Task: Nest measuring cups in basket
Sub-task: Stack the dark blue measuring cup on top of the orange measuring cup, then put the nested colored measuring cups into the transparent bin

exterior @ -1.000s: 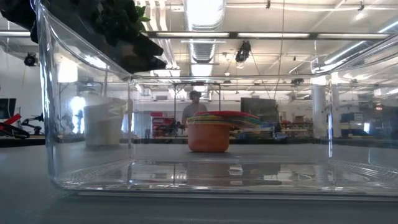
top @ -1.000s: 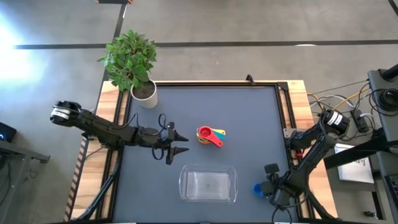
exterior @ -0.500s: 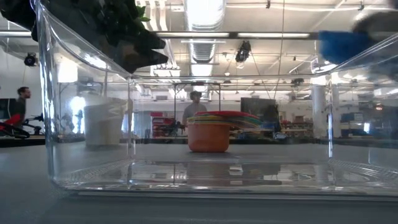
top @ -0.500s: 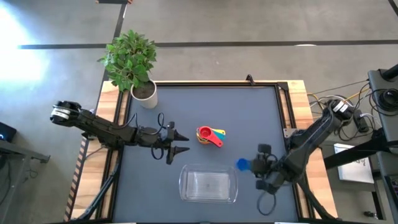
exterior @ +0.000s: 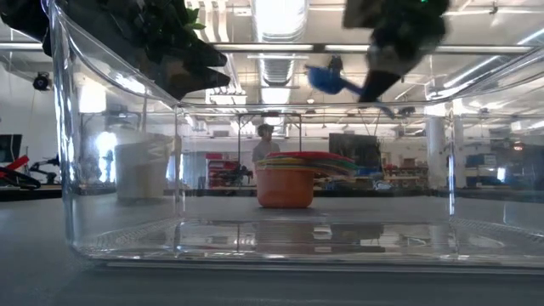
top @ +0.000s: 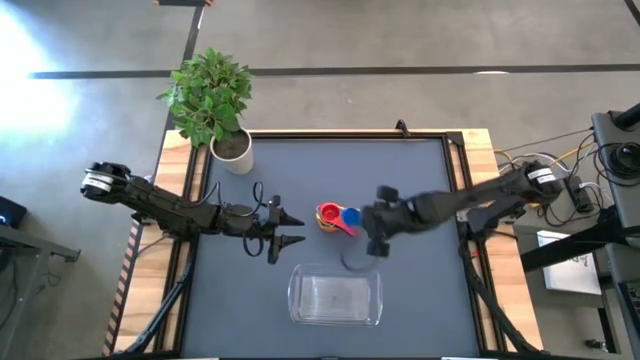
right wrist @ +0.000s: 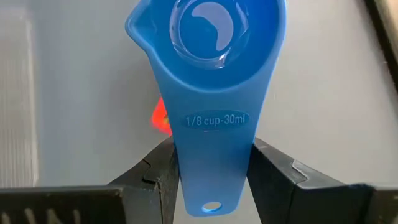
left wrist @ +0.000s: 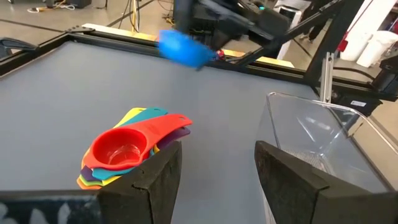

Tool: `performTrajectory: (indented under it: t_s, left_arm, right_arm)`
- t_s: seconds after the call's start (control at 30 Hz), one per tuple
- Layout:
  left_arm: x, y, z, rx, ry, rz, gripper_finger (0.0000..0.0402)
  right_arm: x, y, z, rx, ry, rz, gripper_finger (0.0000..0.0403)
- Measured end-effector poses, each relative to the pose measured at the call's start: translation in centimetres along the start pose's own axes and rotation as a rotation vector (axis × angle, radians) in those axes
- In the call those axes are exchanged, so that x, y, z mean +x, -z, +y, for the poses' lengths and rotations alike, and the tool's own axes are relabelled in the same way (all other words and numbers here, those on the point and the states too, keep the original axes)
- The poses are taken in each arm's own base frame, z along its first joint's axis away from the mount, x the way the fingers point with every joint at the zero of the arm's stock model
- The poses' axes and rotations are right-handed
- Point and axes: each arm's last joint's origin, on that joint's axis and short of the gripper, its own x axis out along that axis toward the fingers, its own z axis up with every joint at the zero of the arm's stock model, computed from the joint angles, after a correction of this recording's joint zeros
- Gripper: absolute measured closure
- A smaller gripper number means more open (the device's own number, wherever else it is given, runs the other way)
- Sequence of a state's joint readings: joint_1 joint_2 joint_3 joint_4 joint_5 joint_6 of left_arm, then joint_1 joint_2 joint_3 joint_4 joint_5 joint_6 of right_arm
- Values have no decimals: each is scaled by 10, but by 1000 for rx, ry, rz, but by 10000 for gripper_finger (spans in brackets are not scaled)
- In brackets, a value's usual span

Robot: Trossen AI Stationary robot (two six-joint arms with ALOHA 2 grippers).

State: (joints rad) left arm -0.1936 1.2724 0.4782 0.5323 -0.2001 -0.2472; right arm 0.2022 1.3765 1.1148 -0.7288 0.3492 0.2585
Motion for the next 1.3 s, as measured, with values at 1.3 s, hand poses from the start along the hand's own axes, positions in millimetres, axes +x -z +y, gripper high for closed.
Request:
performTrajectory:
  t_s: [1.3]
  left_arm:
    - [-1, 2, -1, 5, 5, 6, 215]
  right_arm:
    - [64, -62, -42, 61, -136, 245, 133]
